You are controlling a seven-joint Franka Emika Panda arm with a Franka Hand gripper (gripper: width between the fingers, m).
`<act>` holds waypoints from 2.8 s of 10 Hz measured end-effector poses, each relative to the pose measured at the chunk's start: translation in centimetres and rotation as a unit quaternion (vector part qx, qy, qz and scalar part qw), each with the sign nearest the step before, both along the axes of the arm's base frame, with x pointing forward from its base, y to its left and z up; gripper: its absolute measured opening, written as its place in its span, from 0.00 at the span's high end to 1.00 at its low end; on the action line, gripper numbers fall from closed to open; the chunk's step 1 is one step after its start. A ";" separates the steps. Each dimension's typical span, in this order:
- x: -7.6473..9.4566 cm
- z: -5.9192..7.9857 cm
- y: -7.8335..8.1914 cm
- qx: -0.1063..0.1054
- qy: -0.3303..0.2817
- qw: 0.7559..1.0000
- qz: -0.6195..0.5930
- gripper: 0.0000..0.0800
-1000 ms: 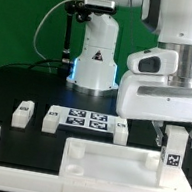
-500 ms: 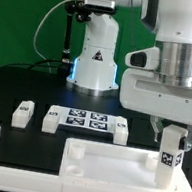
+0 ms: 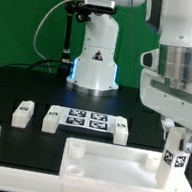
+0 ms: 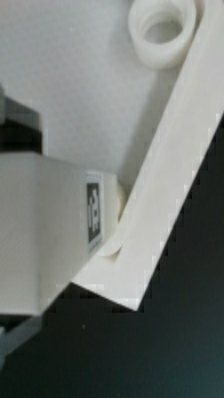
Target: Assemble desk
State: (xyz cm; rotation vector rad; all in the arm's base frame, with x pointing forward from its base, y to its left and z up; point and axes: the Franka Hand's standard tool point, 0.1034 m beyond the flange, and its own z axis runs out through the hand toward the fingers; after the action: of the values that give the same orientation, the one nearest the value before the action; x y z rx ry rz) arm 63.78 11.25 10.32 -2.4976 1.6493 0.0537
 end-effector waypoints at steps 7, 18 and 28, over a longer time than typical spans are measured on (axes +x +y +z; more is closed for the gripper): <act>-0.5 0.2 -0.4 -0.023 -0.030 0.903 0.428 0.19; 0.0 0.1 0.0 -0.060 -0.039 0.902 0.427 0.64; 0.0 0.0 0.1 0.021 0.009 0.990 -0.140 0.64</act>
Offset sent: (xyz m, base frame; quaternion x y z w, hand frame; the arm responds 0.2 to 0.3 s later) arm -0.0106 0.0153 -0.0009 -0.0330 -0.0476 -0.4449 0.8937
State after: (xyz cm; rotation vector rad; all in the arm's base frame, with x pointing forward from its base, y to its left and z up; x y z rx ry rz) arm 63.80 11.37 10.30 -2.2180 1.9658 0.0797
